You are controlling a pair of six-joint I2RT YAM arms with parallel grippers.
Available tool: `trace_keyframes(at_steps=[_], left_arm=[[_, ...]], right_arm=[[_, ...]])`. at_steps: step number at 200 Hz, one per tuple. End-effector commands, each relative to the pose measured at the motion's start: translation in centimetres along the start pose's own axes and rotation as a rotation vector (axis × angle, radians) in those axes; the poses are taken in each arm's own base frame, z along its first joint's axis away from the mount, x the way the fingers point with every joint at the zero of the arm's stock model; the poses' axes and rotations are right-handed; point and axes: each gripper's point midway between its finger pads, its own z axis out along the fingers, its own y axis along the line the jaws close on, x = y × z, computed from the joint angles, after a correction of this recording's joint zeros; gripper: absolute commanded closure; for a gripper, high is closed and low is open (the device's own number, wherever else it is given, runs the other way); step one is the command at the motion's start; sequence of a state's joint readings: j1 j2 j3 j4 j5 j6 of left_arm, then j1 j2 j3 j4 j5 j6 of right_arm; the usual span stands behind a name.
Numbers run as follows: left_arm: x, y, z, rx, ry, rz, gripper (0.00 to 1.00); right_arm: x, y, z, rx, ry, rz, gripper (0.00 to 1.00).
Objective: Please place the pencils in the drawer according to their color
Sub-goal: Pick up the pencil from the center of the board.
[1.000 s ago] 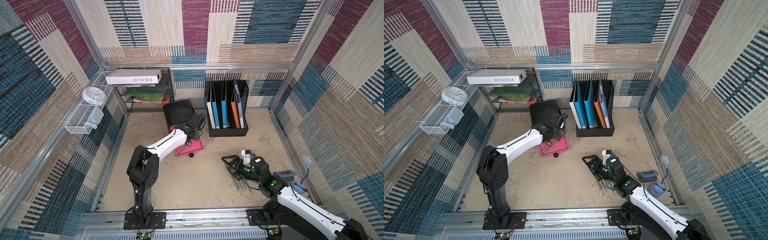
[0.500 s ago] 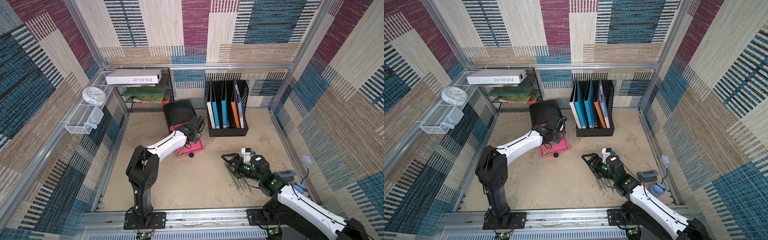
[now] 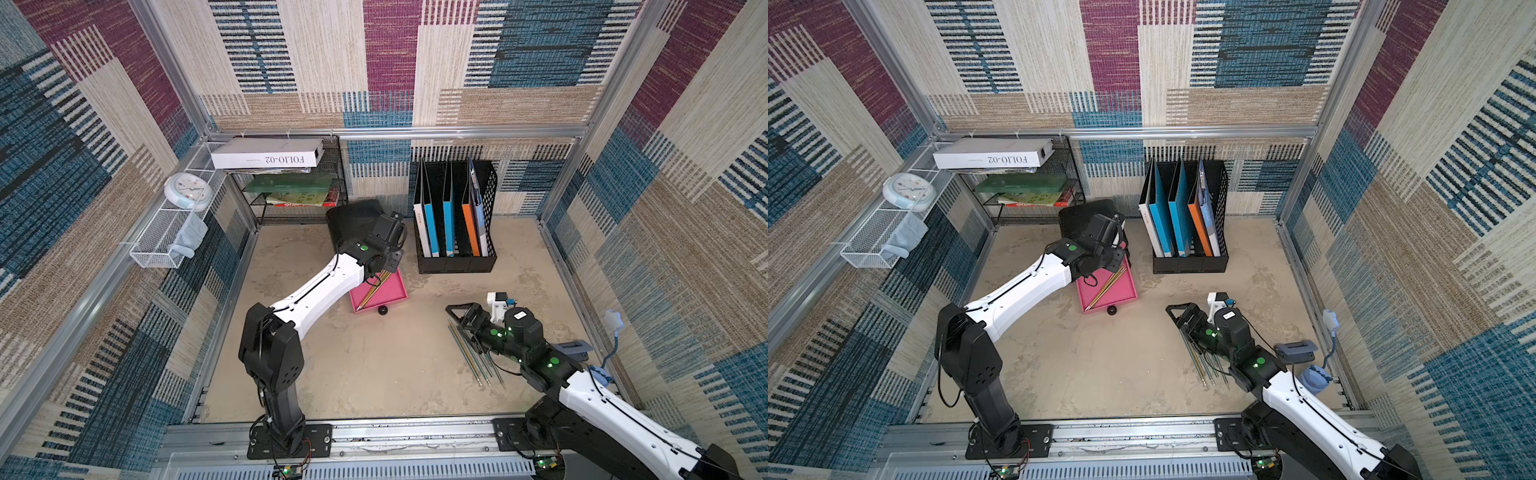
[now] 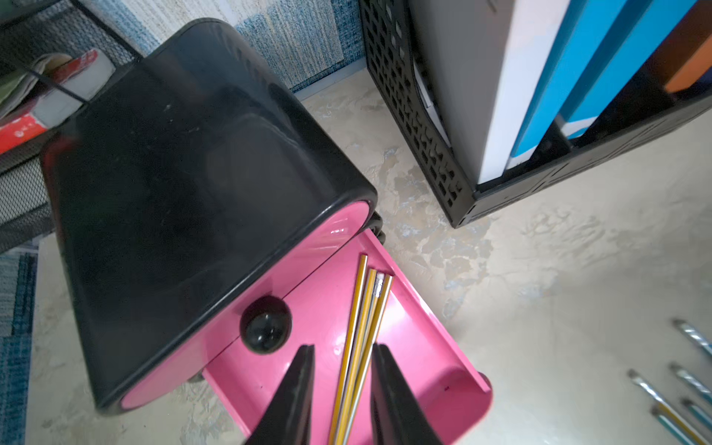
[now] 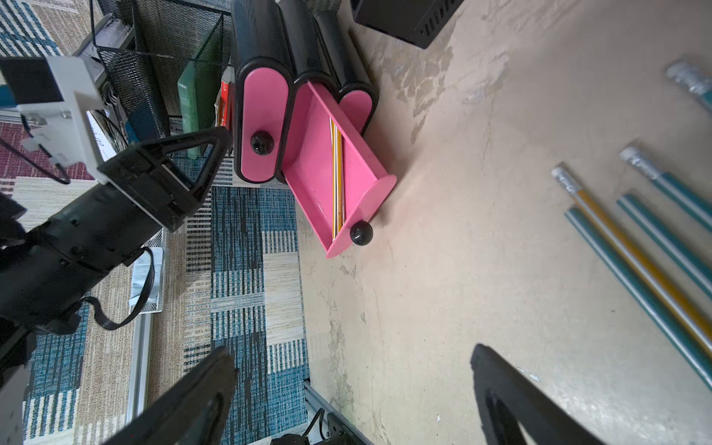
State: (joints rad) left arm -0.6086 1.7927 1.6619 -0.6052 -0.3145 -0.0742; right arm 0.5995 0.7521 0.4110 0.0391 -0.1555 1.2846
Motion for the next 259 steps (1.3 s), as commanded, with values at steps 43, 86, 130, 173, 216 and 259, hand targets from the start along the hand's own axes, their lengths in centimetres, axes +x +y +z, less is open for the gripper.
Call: trace_keyframes(at_steps=[43,86,130,173,216,259], left_arm=[[5.1,-2.9,-3.8,0.12,0.181,-0.423,0.68],[8.7,-7.1,-5.2,0.17,0.309,-0.65,0.68],[10.6,-13.0,-5.8,0.192,0.419,-0.744,0.68],[12.5,-18.0,-4.1,0.178,0.541,-0.846,0.69],[12.9,-21.3,-1.9,0.142,0.607,-0.885,0.69],[12.9,-22.6,0.7,0.089,0.622,-0.884,0.69]], right_arm=[[0.4,-1.1,-0.1,0.082,0.04,-0.069,0.01],[0.3,-2.6,-0.5,0.151,0.079,-0.084,0.01],[-0.9,-4.4,-1.7,0.197,0.071,-0.061,0.01],[-1.3,-6.7,-2.7,0.246,0.066,-0.025,0.01],[-0.8,-9.1,-3.6,0.295,0.057,0.022,0.01],[-0.5,-10.4,-4.4,0.312,0.047,0.053,0.01]])
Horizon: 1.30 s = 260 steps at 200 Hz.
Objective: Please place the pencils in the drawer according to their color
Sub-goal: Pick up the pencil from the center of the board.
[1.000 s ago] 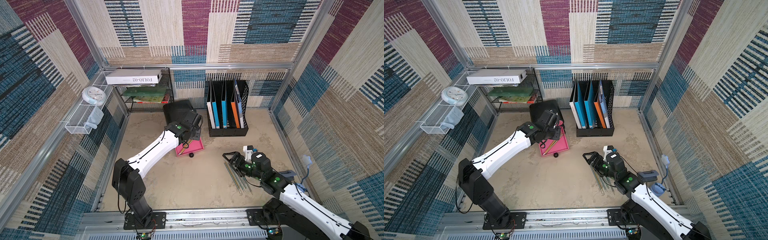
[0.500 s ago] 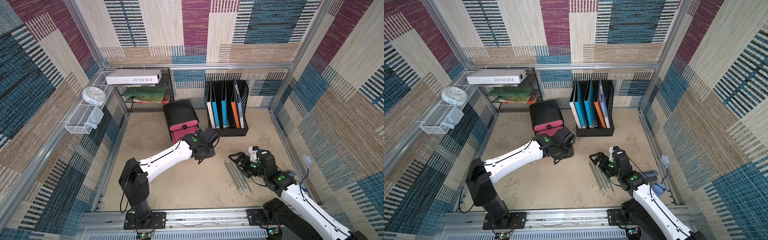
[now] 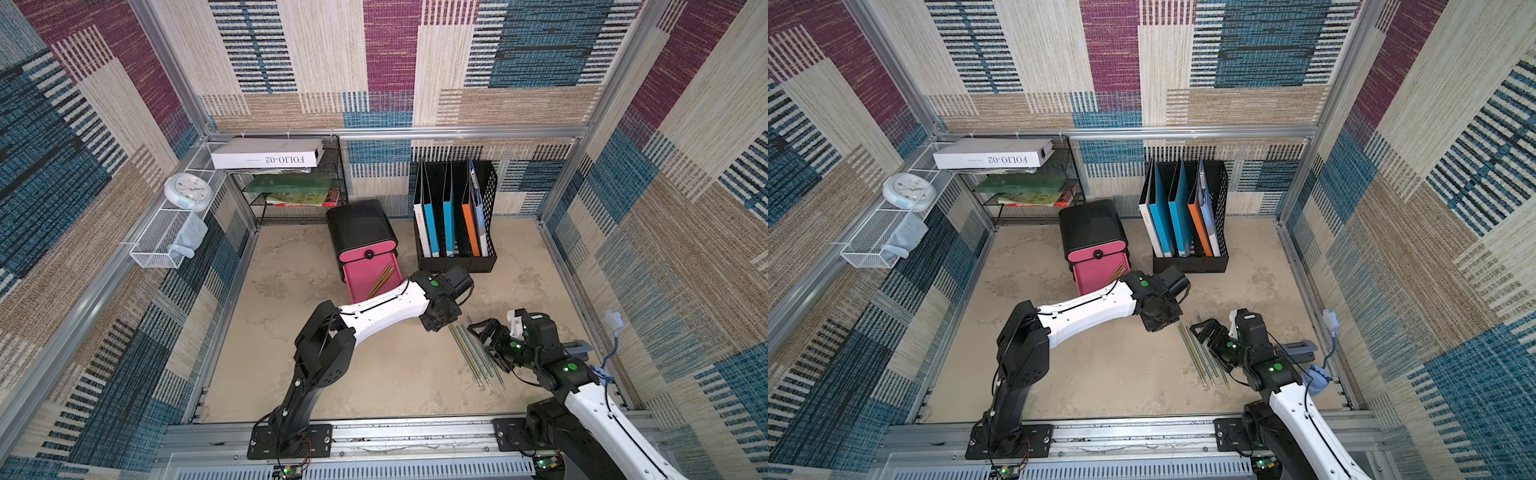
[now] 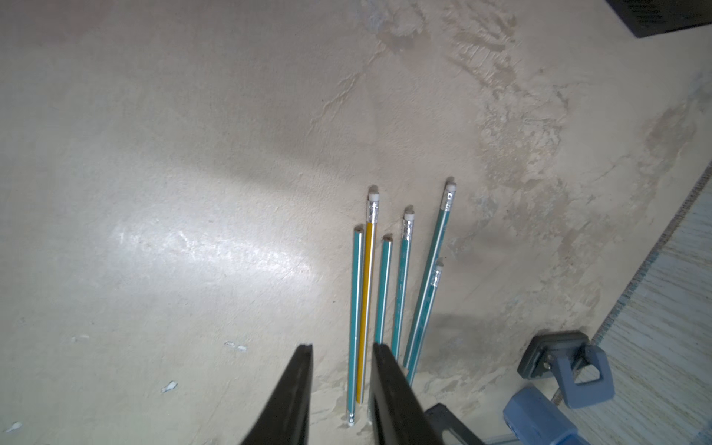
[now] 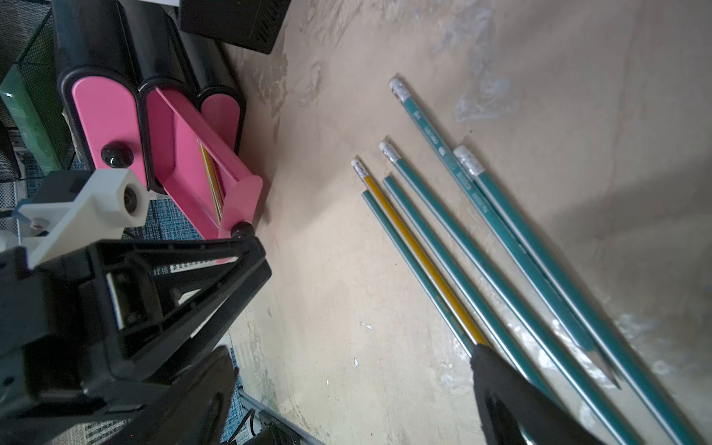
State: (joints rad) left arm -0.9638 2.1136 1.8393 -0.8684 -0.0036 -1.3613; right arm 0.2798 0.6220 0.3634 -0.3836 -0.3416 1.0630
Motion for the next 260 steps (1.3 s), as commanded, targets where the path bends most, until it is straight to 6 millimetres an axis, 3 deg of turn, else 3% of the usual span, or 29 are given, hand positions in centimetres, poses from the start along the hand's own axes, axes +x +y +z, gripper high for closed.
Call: trace_keyframes(at_steps=[1,97,260], left_arm=[[-0.3,0.1,0.9,-0.049,-0.008,-0.02,0.69],[-1.9,-0.9,4.7,-0.111,-0.032,0.016,0.7],[-2.6,-1.2,7.7,-0.135,-0.032,0.042,0.7]], right_arm=[[0.5,-0.9,-0.1,0.024,0.016,0.017,0.01],[0.4,-1.1,-0.4,0.035,0.019,0.024,0.01],[0.3,0.0,-0.9,-0.001,0.018,0.019,0.01]])
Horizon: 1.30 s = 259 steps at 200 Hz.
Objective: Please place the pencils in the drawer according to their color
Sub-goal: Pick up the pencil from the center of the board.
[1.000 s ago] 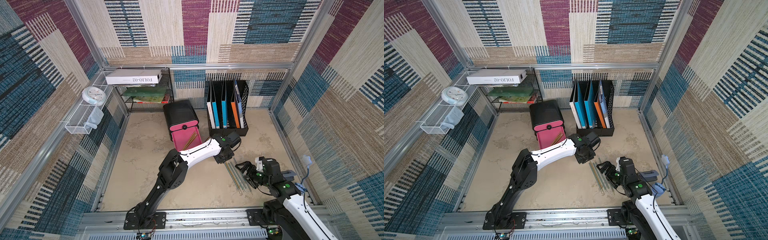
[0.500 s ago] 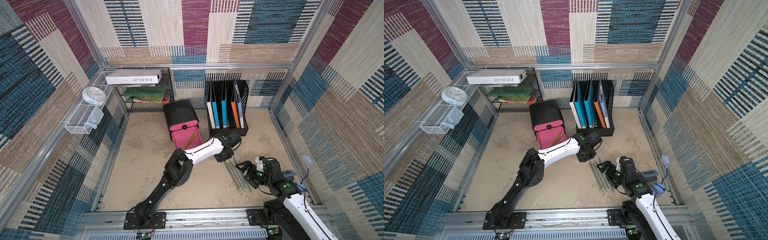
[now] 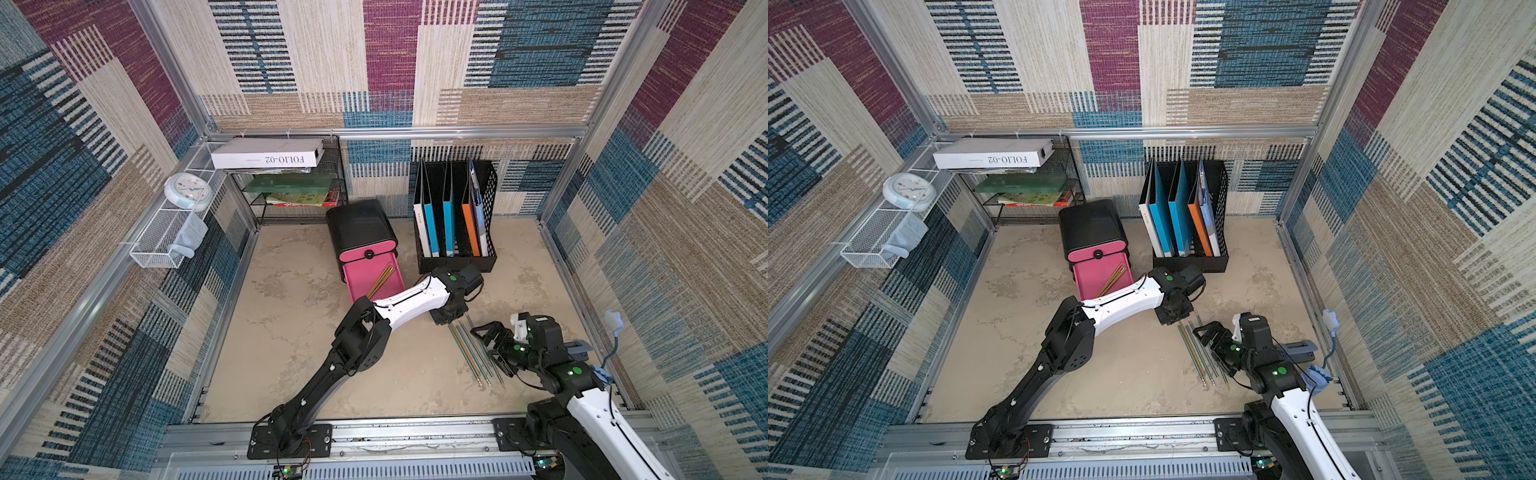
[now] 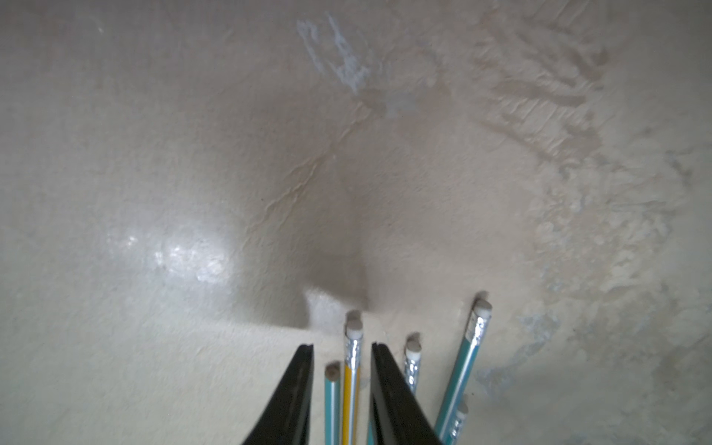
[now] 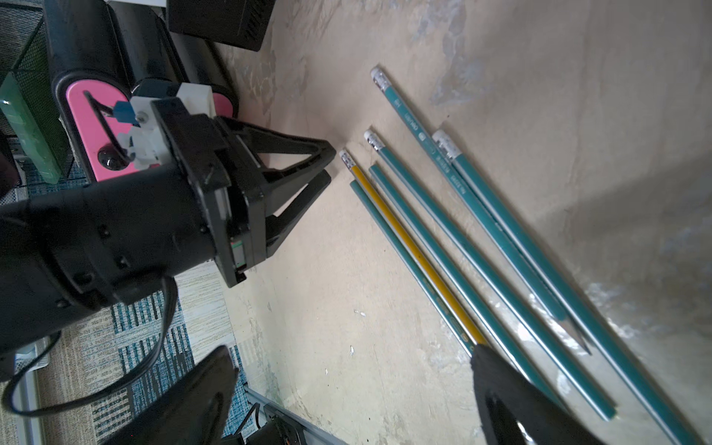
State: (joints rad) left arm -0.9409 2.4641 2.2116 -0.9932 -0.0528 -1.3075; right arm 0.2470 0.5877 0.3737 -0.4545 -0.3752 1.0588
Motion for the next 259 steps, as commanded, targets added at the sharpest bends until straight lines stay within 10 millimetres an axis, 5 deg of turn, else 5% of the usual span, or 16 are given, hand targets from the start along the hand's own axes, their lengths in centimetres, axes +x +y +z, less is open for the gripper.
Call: trace_keyframes(at_steps=[1,85,210,259], left_arm=[[-0.1,0.4,0.4,-0.022,-0.001,0.008,0.7],[0.4,1.0,1.6,-0.048,0.023,0.007,0.73],[0.8,1.1,2.0,-0.055,0.042,-0.002,1.0],[0.4,0.3,1.7,-0.028,0.039,0.007,1.0]], right_arm=[[0.0,0.4,-0.2,-0.011,0.001,-0.008,0.01],[-0.1,0.6,-0.4,-0.014,-0.003,-0.009,0.01],[-0.1,0.7,-0.6,-0.017,-0.006,-0.012,0.01],[0.0,0.5,-0.5,-0.012,-0.003,-0.013,0.01]])
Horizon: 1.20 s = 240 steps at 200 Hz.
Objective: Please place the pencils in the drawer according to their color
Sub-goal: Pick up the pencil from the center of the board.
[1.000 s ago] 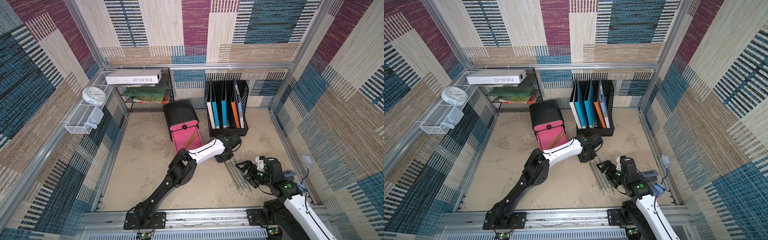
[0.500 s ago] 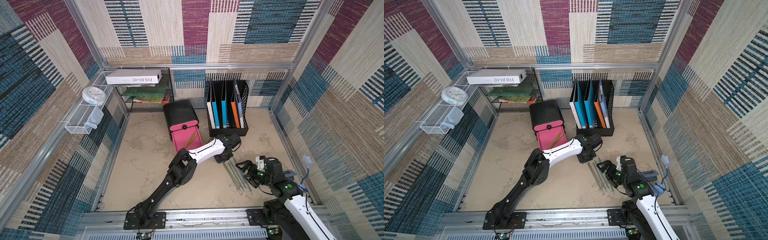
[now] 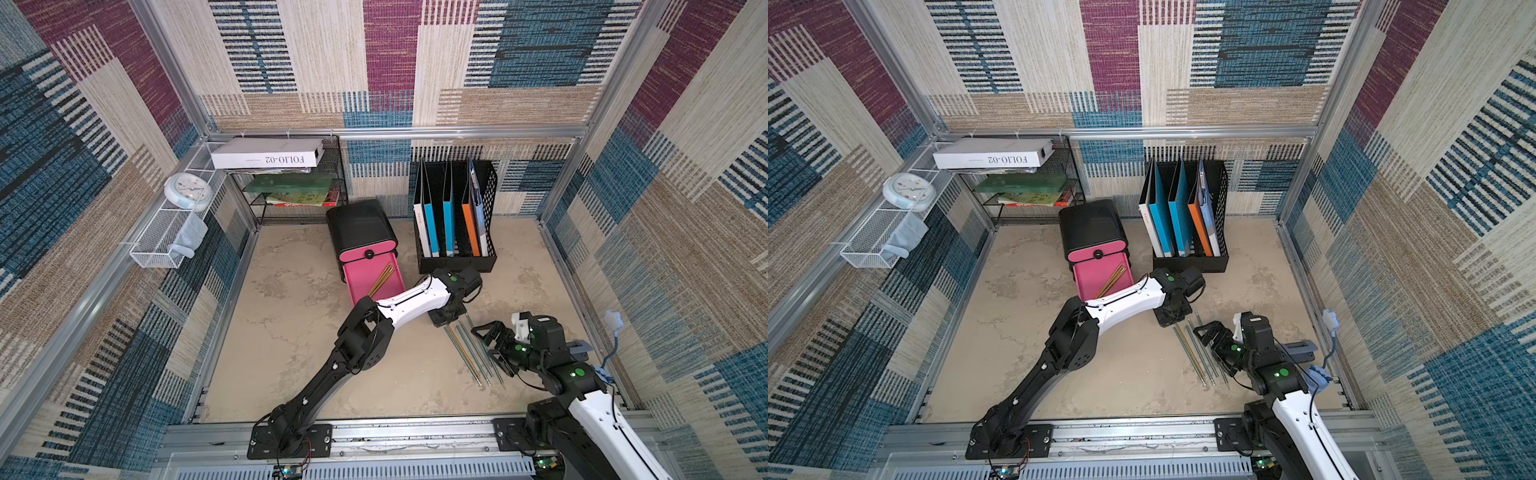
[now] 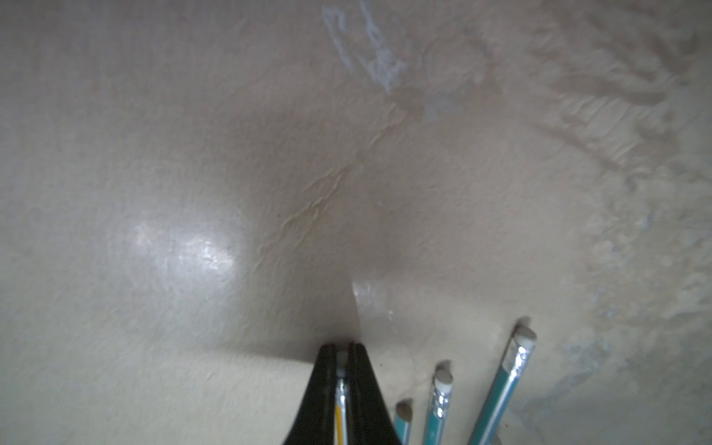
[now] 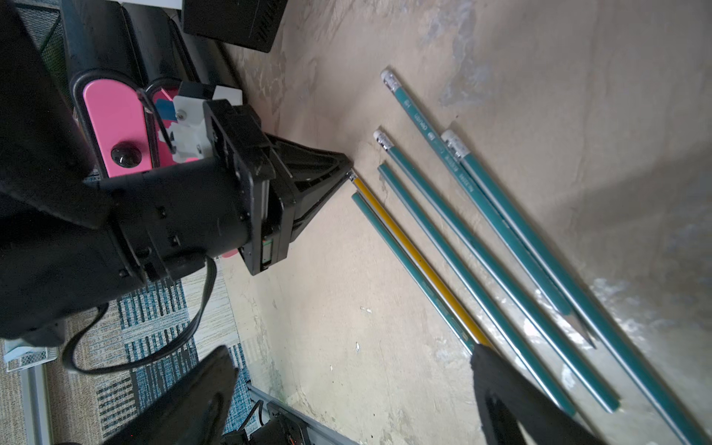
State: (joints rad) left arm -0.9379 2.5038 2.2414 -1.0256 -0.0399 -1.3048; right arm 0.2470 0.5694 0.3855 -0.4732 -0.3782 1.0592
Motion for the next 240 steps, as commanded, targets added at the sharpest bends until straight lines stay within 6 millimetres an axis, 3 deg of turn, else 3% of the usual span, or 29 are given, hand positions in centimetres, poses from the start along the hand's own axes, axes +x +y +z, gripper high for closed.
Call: trace_keyframes(at_steps=[1,85,138,193,240], left_arm=[[0.1,-0.4,0.5,0.01,0.016,0.005,1.0],[-2.9,-2.9,-2.7,0.146,-0.032,0.02,1.0],[-5.0,-1.9,-5.2,0.158,-0.086,0.058,1.0],[-5.4,-1.2,-8.3,0.187,-0.123,0.136,1.0],[-5.1,0.6,-11.7,0.207,-0.165,0.239,1.0]], right_arm=[[0.0,0.1,0.0,-0.001,0.0,-0.009,0.01],[0.0,0.0,0.0,-0.002,0.003,-0.011,0.01],[0.0,0.2,0.2,-0.01,0.006,-0.009,0.01],[-0.1,1.6,0.3,-0.074,0.019,-0.009,0.01],[-0.3,3.3,0.2,-0.14,0.025,-0.016,0.01]])
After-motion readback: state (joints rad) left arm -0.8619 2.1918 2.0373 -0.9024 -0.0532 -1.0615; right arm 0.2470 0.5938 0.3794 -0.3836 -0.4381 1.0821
